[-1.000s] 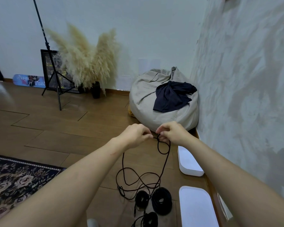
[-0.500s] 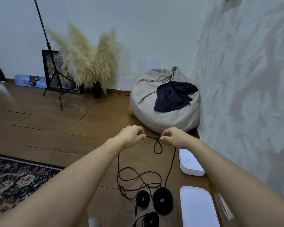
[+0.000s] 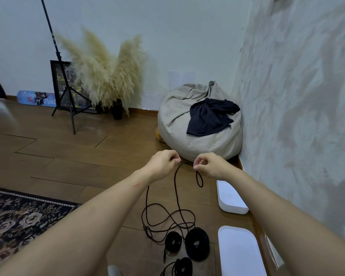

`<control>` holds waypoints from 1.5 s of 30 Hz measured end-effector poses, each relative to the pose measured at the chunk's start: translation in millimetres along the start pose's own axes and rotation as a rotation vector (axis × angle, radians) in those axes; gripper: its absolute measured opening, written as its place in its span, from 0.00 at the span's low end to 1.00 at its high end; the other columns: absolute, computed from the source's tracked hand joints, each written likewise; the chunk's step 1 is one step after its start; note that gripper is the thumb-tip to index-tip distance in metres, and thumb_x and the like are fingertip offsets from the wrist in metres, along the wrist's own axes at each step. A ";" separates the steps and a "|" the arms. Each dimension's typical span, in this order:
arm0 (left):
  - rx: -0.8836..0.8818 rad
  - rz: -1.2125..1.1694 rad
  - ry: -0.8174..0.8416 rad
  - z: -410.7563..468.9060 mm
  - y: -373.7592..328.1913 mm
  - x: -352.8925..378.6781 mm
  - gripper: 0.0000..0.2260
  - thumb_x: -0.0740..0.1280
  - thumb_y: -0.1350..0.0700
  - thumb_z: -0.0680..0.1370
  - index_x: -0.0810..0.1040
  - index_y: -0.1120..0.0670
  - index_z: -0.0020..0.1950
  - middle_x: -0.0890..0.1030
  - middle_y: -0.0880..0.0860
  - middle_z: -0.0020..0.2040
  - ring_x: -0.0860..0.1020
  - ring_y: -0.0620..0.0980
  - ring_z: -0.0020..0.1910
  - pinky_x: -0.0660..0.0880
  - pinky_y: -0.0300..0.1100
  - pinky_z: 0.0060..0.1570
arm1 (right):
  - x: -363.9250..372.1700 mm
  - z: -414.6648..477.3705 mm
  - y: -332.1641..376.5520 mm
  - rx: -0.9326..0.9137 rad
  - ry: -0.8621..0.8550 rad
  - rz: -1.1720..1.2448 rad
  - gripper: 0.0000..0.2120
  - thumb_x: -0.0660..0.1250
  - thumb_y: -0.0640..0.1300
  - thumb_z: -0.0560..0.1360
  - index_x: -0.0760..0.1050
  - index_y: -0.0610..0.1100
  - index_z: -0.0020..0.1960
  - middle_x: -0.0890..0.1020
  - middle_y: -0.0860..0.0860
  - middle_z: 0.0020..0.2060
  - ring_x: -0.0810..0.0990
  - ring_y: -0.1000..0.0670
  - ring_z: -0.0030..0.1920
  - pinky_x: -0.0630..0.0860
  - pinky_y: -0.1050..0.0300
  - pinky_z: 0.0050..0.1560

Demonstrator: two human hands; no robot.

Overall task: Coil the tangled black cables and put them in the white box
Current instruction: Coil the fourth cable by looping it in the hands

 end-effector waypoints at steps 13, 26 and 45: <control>0.011 -0.060 0.089 -3.4 1.7 -1.8 0.08 0.62 0.48 0.84 0.81 0.47 0.53 0.82 0.44 0.47 0.79 0.44 0.44 0.75 0.41 0.45 | 1.4 -0.2 2.9 -0.039 -0.007 -0.095 0.02 0.68 0.50 0.81 0.79 0.55 0.50 0.84 0.53 0.49 0.80 0.50 0.54 0.77 0.51 0.59; -0.116 0.170 0.105 0.7 35.7 -4.7 0.06 0.68 0.49 0.82 0.82 0.45 0.57 0.84 0.44 0.54 0.81 0.46 0.55 0.78 0.44 0.55 | -16.2 -6.1 -1.0 -0.057 -0.085 0.001 0.05 0.70 0.50 0.80 0.80 0.49 0.50 0.81 0.46 0.45 0.76 0.50 0.45 0.72 0.57 0.44; -0.288 0.230 -0.244 -6.3 71.9 -49.5 0.10 0.63 0.48 0.85 0.79 0.49 0.62 0.82 0.49 0.52 0.80 0.50 0.49 0.78 0.46 0.47 | -56.5 -14.8 -29.2 -0.022 -0.124 0.029 0.09 0.68 0.55 0.80 0.85 0.55 0.45 0.83 0.62 0.37 0.80 0.60 0.43 0.76 0.53 0.50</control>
Point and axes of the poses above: each hand's wrist, its own z-axis towards the middle knuckle, its own x-axis out of the palm, y = z × x, the point moved 1 cm from there along z, towards the middle knuckle
